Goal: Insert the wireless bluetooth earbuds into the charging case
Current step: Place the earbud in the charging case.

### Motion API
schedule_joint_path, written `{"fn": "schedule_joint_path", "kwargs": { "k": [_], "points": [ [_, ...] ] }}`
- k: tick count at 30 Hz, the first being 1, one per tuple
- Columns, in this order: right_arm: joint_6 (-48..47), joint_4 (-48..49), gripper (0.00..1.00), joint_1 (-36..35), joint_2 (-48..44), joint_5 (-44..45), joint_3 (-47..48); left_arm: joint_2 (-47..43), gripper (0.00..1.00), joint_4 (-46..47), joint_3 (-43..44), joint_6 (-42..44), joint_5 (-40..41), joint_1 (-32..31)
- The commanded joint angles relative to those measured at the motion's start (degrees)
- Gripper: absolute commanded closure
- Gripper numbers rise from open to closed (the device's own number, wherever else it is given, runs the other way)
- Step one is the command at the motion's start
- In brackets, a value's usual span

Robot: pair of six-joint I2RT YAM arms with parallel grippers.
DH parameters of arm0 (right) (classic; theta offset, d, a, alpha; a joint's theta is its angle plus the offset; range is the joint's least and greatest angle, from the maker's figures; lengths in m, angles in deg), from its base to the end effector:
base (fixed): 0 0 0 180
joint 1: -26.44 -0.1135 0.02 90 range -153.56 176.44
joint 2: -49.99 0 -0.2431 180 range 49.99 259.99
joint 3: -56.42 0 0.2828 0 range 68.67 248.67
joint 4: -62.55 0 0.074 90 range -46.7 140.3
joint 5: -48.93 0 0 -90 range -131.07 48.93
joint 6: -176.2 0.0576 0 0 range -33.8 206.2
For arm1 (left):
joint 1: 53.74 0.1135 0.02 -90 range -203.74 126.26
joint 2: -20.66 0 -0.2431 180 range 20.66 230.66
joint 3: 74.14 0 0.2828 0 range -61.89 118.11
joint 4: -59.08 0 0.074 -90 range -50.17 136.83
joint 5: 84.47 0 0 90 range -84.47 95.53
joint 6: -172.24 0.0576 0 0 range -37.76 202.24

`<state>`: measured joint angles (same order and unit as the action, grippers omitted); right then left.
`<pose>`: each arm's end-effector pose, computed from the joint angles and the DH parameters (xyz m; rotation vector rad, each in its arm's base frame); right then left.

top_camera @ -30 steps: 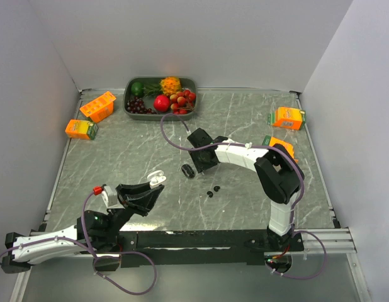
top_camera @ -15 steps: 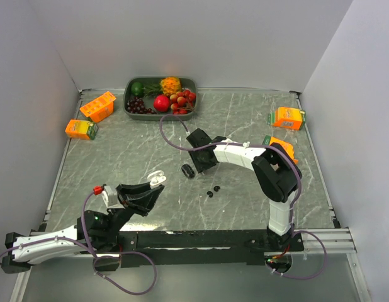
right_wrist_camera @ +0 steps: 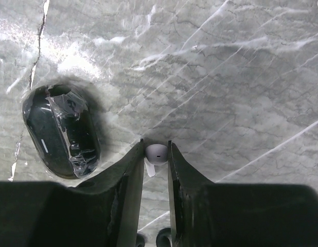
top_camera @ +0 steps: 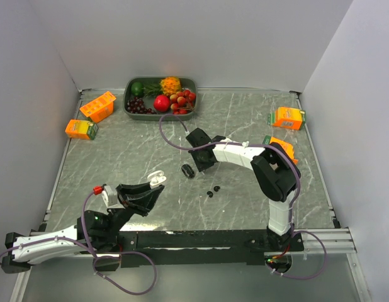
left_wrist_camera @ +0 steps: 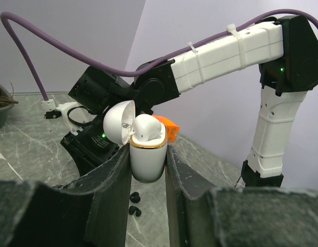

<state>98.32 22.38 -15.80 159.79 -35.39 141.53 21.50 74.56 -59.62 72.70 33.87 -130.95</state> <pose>0.3111 0.2748 0.1052 -0.6734 2.6176 0.1560 0.0622 -0.1506 0.2447 0.2189 1.1735 -1.0814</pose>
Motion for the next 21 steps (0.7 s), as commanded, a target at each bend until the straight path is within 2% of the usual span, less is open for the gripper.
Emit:
{"fn": "schedule_joint_path", "kwargs": {
  "k": [1,7,9,13,21],
  "points": [
    [1.14,0.76,0.80,-0.30,-1.16,-1.27,0.45,-2.69,0.99,0.66,-2.88,-0.48,0.14,0.04],
    [6.23,2.78,0.89,1.89,-8.27,-5.32,-2.10,-1.99,0.99,1.54,-2.79,-0.04,0.14,0.04],
    [8.00,4.62,0.92,3.47,-11.86,-10.23,-3.77,-1.72,0.99,1.80,-2.70,0.05,0.14,0.04],
    [12.22,13.40,1.00,4.36,-19.17,-15.68,-10.70,-1.28,0.99,3.03,-2.88,0.22,0.23,0.04],
    [15.56,32.74,1.00,2.87,-34.20,-18.15,-20.29,2.23,0.99,7.68,-3.23,1.36,1.28,0.04]
  ]
}}
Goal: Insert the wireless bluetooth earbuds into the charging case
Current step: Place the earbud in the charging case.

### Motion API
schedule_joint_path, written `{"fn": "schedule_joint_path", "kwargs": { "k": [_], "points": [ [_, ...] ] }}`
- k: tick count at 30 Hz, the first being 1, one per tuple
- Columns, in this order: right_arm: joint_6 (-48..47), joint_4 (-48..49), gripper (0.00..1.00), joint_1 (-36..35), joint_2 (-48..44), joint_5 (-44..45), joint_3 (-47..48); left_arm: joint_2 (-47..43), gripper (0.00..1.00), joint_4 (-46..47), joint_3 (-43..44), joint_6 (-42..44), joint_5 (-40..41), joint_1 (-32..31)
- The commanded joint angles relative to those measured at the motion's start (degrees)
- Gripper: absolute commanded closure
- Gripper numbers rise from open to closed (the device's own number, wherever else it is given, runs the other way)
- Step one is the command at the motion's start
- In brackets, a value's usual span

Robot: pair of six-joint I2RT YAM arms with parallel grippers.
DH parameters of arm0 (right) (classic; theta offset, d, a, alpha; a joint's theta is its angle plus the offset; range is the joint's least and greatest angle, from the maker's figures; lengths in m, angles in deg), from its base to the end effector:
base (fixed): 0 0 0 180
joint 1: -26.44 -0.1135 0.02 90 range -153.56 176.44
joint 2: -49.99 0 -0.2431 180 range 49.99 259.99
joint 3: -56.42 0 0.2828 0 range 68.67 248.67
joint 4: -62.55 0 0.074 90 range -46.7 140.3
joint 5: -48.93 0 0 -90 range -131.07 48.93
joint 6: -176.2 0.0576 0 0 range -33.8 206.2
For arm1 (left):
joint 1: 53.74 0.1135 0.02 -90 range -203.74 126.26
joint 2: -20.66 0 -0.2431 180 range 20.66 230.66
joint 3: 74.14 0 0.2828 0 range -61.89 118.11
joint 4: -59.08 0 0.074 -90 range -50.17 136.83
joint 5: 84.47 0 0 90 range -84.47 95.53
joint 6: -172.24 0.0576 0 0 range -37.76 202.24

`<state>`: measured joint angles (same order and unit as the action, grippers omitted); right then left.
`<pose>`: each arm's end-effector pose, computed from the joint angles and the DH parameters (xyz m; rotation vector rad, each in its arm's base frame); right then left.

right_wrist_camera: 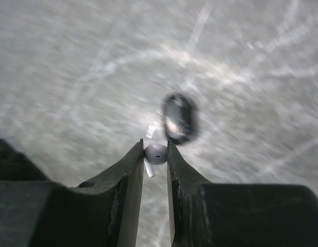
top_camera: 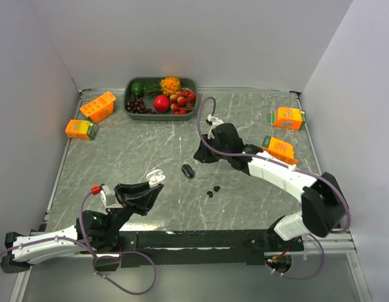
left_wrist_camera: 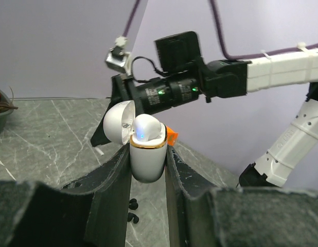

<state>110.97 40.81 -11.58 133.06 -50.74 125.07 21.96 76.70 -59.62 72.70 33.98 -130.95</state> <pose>0.2856 0.2356 0.2072 -0.3644 2.2791 0.7764 0.0620 -0.1493 0.2476 0.1984 1.1522 -1.0949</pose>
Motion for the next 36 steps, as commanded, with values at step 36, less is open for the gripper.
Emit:
{"fn": "schedule_joint_path", "kwargs": {
  "k": [36],
  "points": [
    [-9.12,53.53,1.00,-32.55,-23.39,16.26,-14.92,14.87,0.99,22.25,-4.90,8.04,-4.62,0.13]
  ]
}}
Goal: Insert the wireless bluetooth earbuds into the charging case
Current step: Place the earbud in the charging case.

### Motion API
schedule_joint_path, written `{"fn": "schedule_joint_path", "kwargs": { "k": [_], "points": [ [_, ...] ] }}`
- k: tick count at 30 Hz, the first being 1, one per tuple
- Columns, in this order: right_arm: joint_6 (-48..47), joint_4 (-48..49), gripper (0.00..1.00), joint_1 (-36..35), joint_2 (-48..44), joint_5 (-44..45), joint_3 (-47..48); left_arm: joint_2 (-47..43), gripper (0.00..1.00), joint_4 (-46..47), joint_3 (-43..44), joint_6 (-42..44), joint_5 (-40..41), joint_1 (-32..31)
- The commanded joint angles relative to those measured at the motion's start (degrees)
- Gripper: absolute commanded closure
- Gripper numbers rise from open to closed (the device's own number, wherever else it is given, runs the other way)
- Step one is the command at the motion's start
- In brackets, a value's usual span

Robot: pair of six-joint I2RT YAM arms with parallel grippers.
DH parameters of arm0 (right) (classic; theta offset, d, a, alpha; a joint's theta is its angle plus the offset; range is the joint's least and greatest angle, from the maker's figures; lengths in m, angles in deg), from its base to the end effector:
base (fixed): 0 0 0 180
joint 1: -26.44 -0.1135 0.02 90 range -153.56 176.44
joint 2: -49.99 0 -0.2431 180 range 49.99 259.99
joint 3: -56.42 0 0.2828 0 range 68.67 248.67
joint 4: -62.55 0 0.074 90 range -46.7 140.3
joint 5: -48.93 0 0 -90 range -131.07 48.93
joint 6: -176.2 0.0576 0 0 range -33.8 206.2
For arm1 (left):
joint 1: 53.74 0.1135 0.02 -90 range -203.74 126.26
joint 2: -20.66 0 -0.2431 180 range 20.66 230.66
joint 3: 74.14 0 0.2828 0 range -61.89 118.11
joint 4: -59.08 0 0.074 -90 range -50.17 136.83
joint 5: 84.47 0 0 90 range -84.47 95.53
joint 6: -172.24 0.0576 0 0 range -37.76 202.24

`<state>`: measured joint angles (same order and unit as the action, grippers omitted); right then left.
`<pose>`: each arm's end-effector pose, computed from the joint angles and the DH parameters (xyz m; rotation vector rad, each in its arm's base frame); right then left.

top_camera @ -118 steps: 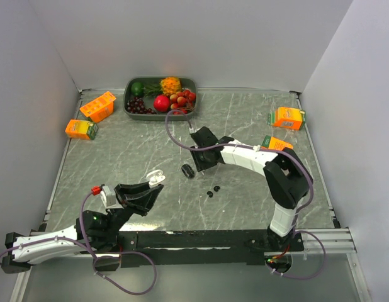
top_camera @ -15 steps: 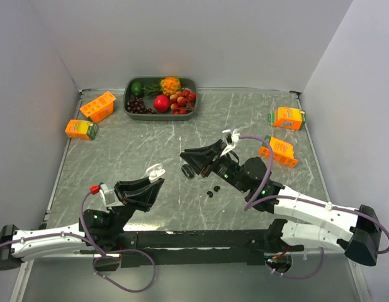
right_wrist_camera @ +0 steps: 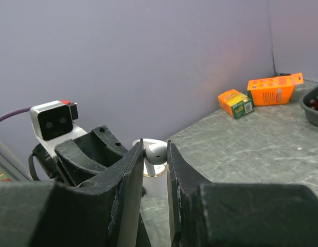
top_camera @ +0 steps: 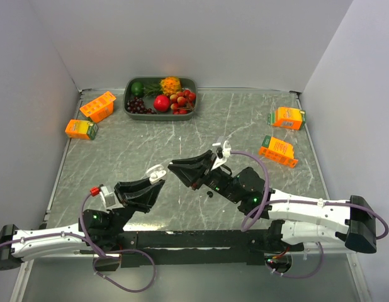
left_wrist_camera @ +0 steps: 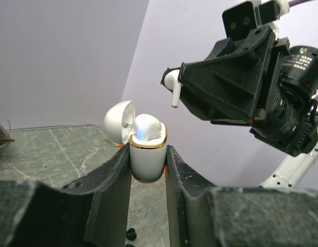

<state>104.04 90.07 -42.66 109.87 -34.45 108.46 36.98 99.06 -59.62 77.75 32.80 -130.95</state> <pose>0.1138 0.2795 0.3294 -0.4749 1.2412 1.2381 0.0629 -0.1578 0.2503 0.1784 1.0304 -1.0880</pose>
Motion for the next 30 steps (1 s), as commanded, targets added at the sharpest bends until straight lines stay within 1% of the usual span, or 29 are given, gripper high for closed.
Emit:
{"fn": "schedule_joint_path", "kwargs": {
  "k": [1,3,4,6,11,19,20,21,30],
  "points": [
    [-2.55,3.83,1.00,-1.74,0.06,0.24,1.78,-0.06,0.99,-0.28,-4.90,3.69,-3.80,0.04],
    [-3.60,4.00,1.00,-2.00,0.15,0.59,1.61,0.55,0.99,-0.37,-4.46,3.88,-4.76,0.04],
    [-3.87,4.26,1.00,-2.26,0.50,0.77,1.61,0.82,0.99,-0.46,-4.11,5.62,-5.03,0.04],
    [-4.31,4.35,1.00,-2.62,0.68,0.95,1.34,1.87,0.99,-0.81,-3.50,6.33,-5.55,0.04],
    [-5.80,4.44,1.00,-3.93,1.03,2.35,0.99,3.19,0.99,-0.20,-3.05,6.51,-6.35,0.13],
    [-8.44,4.79,1.00,-5.61,0.95,6.21,-0.15,3.90,0.99,0.68,-2.79,4.84,-5.65,0.04],
    [-8.88,4.88,1.00,-5.95,0.86,6.83,-0.59,3.64,0.99,0.77,-2.88,4.84,-5.21,0.13],
    [-9.14,4.88,1.00,-6.39,0.59,7.62,-0.85,3.37,0.99,0.94,-2.96,2.84,-5.03,0.04],
    [-10.81,6.55,1.00,-7.98,0.33,13.51,-2.87,1.00,0.99,1.47,-3.85,0.89,-3.18,0.04]
  ]
}}
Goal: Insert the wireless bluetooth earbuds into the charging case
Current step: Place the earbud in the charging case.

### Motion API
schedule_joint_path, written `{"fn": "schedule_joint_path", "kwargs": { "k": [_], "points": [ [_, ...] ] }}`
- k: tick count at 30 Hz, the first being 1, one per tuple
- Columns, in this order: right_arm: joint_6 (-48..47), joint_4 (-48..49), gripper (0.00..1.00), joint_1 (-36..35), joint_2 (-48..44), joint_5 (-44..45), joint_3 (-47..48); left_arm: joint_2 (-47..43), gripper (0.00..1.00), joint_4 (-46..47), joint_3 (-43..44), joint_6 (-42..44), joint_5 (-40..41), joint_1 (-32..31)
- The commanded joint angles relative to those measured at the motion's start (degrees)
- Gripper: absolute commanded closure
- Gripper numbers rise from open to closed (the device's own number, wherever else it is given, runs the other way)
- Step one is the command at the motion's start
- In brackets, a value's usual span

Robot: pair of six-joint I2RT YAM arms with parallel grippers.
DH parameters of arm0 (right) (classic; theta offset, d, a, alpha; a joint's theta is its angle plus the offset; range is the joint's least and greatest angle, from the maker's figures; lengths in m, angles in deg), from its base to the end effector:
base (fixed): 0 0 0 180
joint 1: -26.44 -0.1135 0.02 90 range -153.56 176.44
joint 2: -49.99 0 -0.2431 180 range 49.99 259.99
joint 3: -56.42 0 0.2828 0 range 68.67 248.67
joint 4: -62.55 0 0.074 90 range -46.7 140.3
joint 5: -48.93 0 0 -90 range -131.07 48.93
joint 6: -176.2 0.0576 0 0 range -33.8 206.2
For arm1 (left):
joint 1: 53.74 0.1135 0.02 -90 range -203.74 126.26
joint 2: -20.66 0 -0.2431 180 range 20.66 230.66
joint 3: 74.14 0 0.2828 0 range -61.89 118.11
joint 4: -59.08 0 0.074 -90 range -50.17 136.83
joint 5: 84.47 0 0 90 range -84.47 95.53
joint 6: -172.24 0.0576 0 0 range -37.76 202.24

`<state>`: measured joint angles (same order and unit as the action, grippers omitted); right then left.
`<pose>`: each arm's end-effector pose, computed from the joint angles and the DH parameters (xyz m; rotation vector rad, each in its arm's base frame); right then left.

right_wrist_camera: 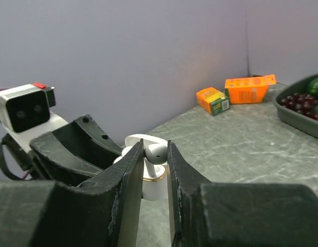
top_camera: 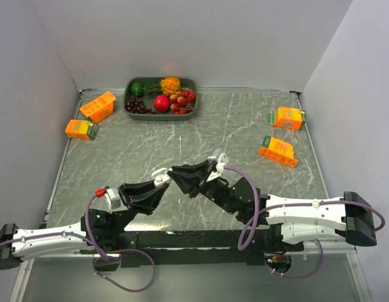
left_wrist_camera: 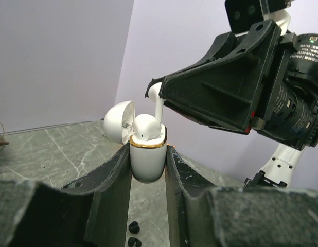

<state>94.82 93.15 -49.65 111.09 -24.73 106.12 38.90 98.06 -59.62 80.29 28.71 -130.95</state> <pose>0.0883 0.2891 0.3129 -0.5042 1.2286 1.0960 0.0608 -0.1656 0.2445 0.2944 1.0255 -1.0641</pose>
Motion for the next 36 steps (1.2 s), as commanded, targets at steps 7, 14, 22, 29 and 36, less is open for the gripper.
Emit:
{"fn": "schedule_joint_path", "kwargs": {
  "k": [7,14,22,29,36],
  "points": [
    [-2.29,4.79,1.00,-1.51,-0.63,5.02,-0.98,-0.75,0.99,2.22,-3.67,-1.91,0.90,0.04],
    [-2.82,5.31,1.00,-1.95,0.24,5.02,-0.10,-0.14,0.99,2.74,-3.76,-2.09,0.73,-0.04],
    [-3.17,5.75,1.00,-2.04,1.30,5.02,0.78,-0.05,0.99,2.74,-3.67,-2.26,0.46,0.13],
    [-3.00,5.84,1.00,-2.22,2.53,5.37,0.87,-0.40,0.99,2.39,-3.58,-2.26,0.38,0.04],
    [-2.38,5.05,1.00,-2.22,2.88,5.37,0.78,-0.93,0.99,2.04,-3.49,-2.17,0.55,0.13]
  ]
}}
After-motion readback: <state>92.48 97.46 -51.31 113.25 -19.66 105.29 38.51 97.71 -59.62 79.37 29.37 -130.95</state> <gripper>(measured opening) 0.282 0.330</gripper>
